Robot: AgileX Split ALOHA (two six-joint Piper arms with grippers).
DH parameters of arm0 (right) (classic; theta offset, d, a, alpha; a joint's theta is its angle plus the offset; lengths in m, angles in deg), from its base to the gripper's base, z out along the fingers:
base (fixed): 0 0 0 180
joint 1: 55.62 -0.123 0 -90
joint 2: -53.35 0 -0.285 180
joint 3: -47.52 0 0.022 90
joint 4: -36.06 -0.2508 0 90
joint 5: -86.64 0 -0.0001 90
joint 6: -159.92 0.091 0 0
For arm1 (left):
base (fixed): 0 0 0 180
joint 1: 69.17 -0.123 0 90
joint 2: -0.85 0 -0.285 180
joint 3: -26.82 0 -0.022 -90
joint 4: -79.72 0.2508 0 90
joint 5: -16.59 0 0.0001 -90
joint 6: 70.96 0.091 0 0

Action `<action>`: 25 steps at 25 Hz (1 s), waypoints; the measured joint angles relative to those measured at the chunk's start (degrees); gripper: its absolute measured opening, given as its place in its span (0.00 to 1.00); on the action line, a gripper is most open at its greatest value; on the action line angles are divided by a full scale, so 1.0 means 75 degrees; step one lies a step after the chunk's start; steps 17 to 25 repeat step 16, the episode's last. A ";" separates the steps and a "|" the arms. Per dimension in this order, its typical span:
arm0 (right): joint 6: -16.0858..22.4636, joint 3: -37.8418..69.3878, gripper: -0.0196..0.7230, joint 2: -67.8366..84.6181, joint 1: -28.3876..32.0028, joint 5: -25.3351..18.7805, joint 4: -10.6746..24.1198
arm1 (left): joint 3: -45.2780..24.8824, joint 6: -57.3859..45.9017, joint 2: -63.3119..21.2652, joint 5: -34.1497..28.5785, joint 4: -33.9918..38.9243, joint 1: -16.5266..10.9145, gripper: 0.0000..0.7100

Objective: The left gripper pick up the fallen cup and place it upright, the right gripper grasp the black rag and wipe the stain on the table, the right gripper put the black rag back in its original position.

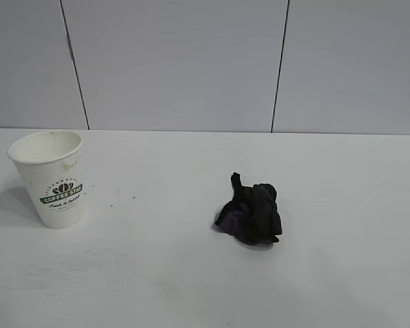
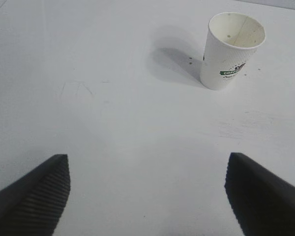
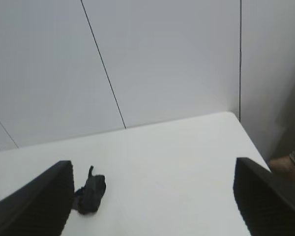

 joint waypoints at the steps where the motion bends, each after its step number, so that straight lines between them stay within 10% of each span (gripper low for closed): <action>1: 0.0014 0.0224 0.85 0.0000 -0.0077 0.0104 0.0107 | 0.0000 0.0000 0.0000 0.0000 0.0000 0.0000 0.87; 25: 0.0031 0.1438 0.85 -0.0053 -0.0263 0.0884 0.0418 | 0.0000 0.0000 0.0000 0.0000 0.0000 0.0000 0.87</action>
